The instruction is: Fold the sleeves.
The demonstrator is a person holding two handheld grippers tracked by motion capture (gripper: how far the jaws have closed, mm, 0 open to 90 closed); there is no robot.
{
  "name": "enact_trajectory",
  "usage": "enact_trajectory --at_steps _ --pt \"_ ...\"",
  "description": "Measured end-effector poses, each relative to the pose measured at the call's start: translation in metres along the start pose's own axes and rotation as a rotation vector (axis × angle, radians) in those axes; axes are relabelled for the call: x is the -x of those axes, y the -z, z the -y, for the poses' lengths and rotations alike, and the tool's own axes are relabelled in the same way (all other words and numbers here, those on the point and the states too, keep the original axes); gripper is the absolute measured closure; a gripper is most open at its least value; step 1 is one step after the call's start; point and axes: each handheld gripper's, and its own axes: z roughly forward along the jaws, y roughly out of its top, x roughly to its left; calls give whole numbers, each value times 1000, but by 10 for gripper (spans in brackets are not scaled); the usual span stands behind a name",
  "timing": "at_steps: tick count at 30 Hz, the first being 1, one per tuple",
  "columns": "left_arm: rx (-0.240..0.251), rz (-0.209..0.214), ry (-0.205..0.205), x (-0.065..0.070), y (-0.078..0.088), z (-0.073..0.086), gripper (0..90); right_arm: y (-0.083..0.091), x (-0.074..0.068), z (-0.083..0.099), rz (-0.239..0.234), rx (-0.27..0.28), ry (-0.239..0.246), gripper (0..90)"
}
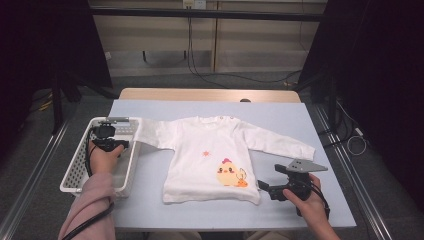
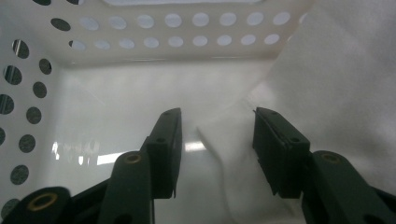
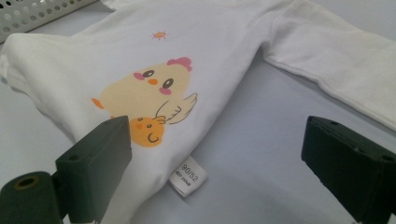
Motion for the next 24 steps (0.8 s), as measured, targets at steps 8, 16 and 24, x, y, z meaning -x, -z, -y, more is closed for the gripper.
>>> enact_trajectory --at_steps 8,16,24 --pt "-64 22 2 3 2 -1 782 1 -1 0 0 4 -1 84" --pt "-91 5 26 8 2 -5 865 3 1 -1 0 11 -3 84" --pt "-121 17 -8 2 12 -9 867 2 1 0 -1 12 -1 84"
